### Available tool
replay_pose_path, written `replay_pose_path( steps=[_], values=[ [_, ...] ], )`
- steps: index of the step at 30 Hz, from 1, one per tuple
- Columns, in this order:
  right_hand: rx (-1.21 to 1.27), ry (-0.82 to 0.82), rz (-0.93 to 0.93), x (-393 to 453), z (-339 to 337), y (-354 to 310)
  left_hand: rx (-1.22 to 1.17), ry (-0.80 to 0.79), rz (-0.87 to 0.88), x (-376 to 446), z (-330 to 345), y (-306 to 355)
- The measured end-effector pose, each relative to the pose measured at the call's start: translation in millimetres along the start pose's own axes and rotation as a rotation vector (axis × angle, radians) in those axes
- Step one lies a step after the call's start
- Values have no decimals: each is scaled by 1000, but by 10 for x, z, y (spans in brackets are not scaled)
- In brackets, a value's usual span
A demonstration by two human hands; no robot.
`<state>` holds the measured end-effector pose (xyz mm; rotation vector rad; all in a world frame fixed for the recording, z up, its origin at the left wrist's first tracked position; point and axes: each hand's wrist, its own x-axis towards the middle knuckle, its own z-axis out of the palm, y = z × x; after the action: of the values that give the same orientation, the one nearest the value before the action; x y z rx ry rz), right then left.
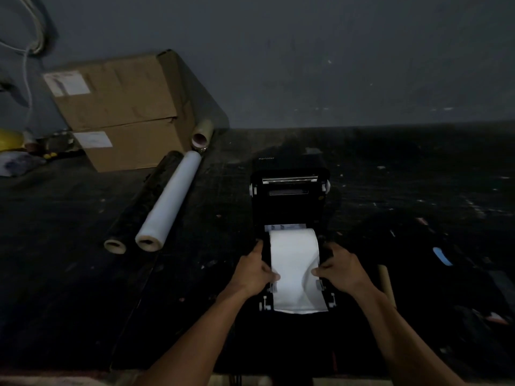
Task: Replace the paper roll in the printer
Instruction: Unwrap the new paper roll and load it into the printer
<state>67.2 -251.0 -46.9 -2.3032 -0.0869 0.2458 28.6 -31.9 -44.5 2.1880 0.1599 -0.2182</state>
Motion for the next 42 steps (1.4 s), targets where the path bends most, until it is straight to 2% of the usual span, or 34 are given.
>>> replay_pose_path(
  steps=[5,10,13,18,21,23,24,28,31,36,42],
  values=[
    [-23,-54,0,-6,-11,50,-1,34,11,6,-2,13],
    [-64,-43,-19,-11,13,89,56,-37,-1,17,-6,3],
    [-77,-54,-17,-48,16,67,29,-12,16,26,-15,11],
    [-36,109,-105,-305,-31,6,80,-37,37,-25,-6,-15],
    [-8,10,-206,-566,-12,14,123,71,66,-139,-5,-7],
    [-67,-69,-256,-741,-1,32,136,197,176,-304,29,-56],
    [-97,-91,-275,-803,4,51,139,207,250,-411,59,-102],
    [-210,-126,-340,-910,35,119,319,8,414,-736,118,-339],
    [-230,-98,-348,-944,62,167,428,-50,469,-796,155,-429],
    [-169,-28,-415,-959,124,172,329,136,560,-827,246,-363],
    [-92,-56,-408,-1041,125,177,302,159,457,-941,276,-286]
  ],
)
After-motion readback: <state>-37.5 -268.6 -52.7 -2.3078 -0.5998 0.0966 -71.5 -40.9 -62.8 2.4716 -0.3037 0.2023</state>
